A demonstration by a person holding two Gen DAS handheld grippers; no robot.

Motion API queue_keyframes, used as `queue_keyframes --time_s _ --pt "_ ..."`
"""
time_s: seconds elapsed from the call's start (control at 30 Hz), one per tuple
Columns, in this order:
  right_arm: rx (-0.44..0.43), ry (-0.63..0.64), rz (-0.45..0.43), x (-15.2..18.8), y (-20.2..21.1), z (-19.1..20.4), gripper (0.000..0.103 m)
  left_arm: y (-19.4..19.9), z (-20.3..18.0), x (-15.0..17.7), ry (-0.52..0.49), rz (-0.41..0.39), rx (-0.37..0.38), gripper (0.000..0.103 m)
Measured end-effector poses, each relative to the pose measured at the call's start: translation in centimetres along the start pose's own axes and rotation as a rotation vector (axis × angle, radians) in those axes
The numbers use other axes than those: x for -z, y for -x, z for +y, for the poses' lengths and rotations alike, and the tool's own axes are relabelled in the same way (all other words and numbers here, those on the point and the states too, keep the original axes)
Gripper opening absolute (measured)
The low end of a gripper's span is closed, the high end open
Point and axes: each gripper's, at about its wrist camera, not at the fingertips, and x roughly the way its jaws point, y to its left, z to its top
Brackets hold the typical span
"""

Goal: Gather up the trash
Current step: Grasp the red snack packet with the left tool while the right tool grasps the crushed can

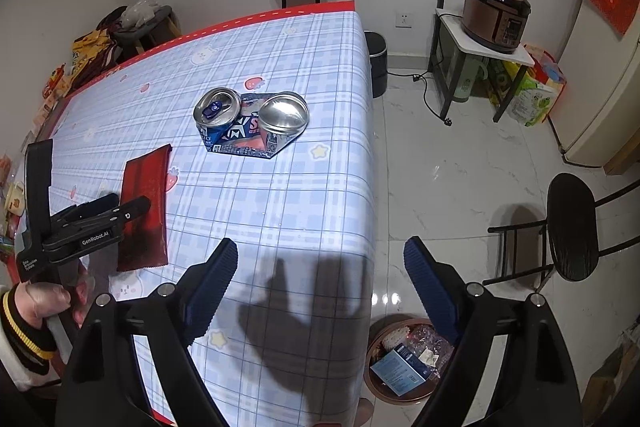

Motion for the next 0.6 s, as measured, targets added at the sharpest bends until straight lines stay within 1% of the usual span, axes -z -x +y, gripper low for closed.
queue_keyframes --time_s 0.07,0.17,0.23,0.3,0.37,0.4,0.47,0.57,0.6 --pt "-0.003 -0.001 0.001 -0.1 -0.1 0.1 0.083 0.1 -0.3 0.3 -0.001 -0.004 -0.017 0.076" --pt "-0.007 0.004 0.003 -0.2 -0.2 0.3 0.083 0.3 -0.9 0.4 -0.002 -0.009 -0.019 0.065" --pt "-0.01 0.009 0.003 -0.2 -0.3 0.5 0.083 0.4 -0.8 0.1 0.011 -0.01 -0.014 0.052" --pt "-0.015 0.014 0.002 -0.3 -0.2 0.7 0.082 0.6 -0.1 -0.1 0.044 -0.006 0.02 0.024" --pt "-0.019 0.018 0.003 -0.4 -0.3 0.8 0.082 0.8 0.9 -0.2 0.07 0.002 0.046 0.016" --pt "-0.021 0.02 0.004 -0.5 -0.3 0.9 0.082 0.9 1.1 -0.1 0.076 0.007 0.062 0.013" --pt "-0.03 0.019 0.005 -0.6 -0.5 1.0 0.081 1.1 1.7 0.0 0.085 0.016 0.097 0.012" --pt "-0.043 0.03 0.007 -0.9 -0.8 1.6 0.08 1.3 2.8 0.3 0.12 0.039 0.146 0.012" --pt "-0.045 0.036 0.008 -0.9 -1.0 1.9 0.08 1.3 3.2 0.4 0.133 0.046 0.164 0.013"
